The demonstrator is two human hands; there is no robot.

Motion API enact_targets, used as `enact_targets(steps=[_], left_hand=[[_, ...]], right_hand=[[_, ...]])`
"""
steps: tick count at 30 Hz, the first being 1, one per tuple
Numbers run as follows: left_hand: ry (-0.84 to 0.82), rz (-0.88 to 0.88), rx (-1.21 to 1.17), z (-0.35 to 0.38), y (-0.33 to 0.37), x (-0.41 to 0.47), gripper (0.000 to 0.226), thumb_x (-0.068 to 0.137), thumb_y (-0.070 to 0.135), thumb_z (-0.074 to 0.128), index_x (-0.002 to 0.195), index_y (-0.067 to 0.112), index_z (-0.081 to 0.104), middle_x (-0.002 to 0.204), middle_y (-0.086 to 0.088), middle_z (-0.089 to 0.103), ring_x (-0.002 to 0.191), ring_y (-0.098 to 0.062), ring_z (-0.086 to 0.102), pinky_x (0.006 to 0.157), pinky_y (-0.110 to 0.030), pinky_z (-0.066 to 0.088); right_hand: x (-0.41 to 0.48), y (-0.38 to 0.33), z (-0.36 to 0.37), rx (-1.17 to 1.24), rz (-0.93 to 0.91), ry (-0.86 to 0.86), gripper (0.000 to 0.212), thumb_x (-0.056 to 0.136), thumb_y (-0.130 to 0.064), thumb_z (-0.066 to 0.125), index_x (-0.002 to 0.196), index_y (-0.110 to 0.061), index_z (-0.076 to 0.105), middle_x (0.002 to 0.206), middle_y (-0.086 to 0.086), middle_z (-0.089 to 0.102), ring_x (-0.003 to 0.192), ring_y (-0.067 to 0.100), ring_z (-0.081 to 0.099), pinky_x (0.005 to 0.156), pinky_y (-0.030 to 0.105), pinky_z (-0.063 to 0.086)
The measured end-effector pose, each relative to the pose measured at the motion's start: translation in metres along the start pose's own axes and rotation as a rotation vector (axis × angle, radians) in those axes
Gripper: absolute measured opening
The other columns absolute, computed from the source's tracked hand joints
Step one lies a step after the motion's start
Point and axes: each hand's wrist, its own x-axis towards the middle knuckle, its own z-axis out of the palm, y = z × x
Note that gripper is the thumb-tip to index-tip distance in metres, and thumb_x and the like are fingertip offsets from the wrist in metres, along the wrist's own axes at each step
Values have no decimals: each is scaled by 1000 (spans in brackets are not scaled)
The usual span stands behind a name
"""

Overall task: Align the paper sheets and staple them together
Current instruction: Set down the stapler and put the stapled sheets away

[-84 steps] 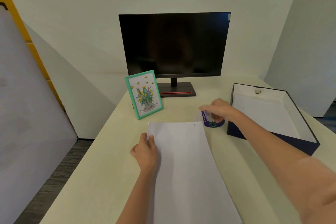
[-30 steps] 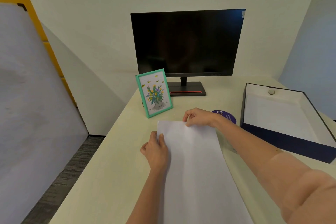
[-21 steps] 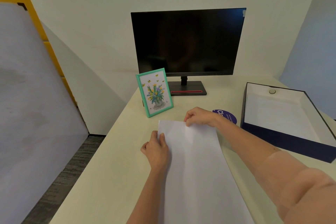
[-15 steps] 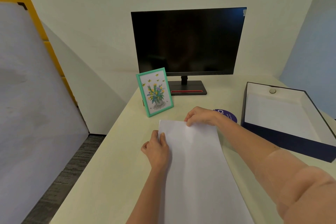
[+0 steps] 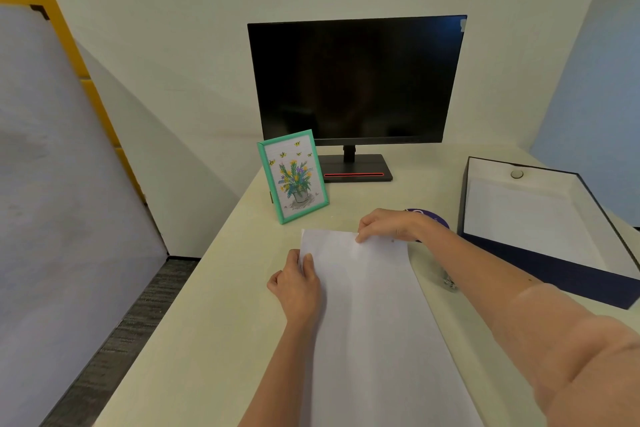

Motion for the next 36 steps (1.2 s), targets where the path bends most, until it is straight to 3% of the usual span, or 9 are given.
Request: enact_targets(steps=[6,9,13,16,23,30,34,36], left_hand=[[-8,-38,-55,-2,2,-1,19,97,21,37,79,14,41,58,5,39,95,-33,40,78,-24,17],[-7,-39,-63,-4,4,-3,19,97,20,36,79,12,40,59,3,41,93,-31,37,81,-26,20],[-3,-43,-56,-5,6,-5,19,97,20,37,80,12,41,59,2,41,93,-31,38,81,-28,23],[3,-15,-30,-5,6,-4,20,96,18,37,76,14,37,56,4,38,85,-31,40,85,-30,26],[4,-35,-53,-7,8,-7,22,96,20,36,75,16,35,55,3,38,88,-28,34,91,-38,32],[-10,-48,-90,-7,6,-5,21,97,21,36,76,18,35,58,4,39,96,-33,39,78,-29,25],[3,-53,-95,-7,9,-8,25,96,21,37,71,22,32,56,6,35,88,-29,36,74,-29,24],[19,-56,-103,-9,11,-9,32,95,21,37,65,25,27,56,5,34,86,-26,33,71,-31,25]], right_hand=[[-1,-1,-5,164,10,-62,13,87,-22,58,80,-14,64,87,5,67,76,19,62,71,29,49],[3,-4,-9,219,23,-42,26,93,-23,48,90,-9,70,95,8,71,80,18,65,80,31,51],[5,-13,-14,137,7,-106,25,89,-11,58,111,-11,70,112,4,70,97,17,67,84,28,56],[5,-17,-19,169,49,-204,24,86,-7,61,108,-10,70,117,9,68,107,24,65,99,38,50],[8,-12,-29,231,88,-294,20,89,0,56,102,-7,70,108,12,69,101,27,63,104,42,46],[2,-12,-36,248,43,-408,19,92,-7,55,104,-10,68,112,10,67,100,24,64,91,37,52],[-5,-16,-38,243,39,-424,29,93,-28,56,117,-13,64,120,8,65,109,24,61,94,37,50],[-12,-20,-39,141,3,-345,34,90,-33,61,118,-14,64,120,6,66,109,22,62,93,35,51]])
